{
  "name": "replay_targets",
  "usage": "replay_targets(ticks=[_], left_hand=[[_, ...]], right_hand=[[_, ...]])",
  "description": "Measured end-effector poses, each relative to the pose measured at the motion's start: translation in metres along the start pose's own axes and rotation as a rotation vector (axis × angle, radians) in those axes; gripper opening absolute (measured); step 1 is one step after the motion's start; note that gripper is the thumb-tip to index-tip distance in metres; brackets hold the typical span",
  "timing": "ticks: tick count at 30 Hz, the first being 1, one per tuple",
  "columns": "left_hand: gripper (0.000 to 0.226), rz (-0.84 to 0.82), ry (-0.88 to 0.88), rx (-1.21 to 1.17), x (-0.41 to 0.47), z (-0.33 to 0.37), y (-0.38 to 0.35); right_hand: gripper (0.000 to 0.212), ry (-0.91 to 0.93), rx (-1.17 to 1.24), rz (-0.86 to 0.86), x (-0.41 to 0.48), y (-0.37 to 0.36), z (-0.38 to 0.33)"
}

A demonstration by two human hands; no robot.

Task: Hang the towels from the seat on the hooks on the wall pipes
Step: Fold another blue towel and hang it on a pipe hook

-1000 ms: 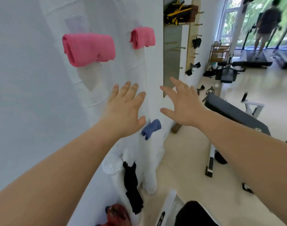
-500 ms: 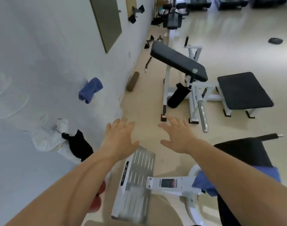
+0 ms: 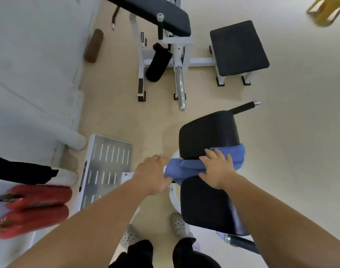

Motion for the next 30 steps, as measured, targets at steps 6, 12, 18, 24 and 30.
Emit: replay_targets(ticks=[6, 12, 18, 24, 30], left_hand=[[0.074, -0.075, -0.01, -0.134, 0.049, 0.065, -0.045], [0.056, -0.127, 0.117, -0.387, 0.077, 0.086, -0.056], [0.072, -0.051, 0.141, -0.525, 0.061, 0.094, -0.047], [0.068, 0.005, 0.065, -0.711, 0.017, 0.101, -0.026], [0.016, 0.204, 0.019, -0.88, -0.052, 0.089, 0.02]], right_hand=[[0.063, 0.045, -0.059, 0.132, 0.023, -0.008, 0.058], [0.033, 0.051, -0.205, 0.256, 0.034, 0.012, 0.074], [0.059, 0.065, -0.008, 0.24, 0.024, 0.016, 0.075], [0.027, 0.3, 0.459, 0.346, -0.035, 0.04, 0.041], [0.025, 0.481, 0.771, 0.47, -0.091, 0.085, -0.002]])
Point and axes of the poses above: each hand's wrist, its own x-axis towards the middle knuckle, its own y-axis out of the back of the hand, z = x × y, the point moved 7 cm from there along x, towards the middle knuckle, and after that the axes turned 1 degree about z, right-handed, at the moved point
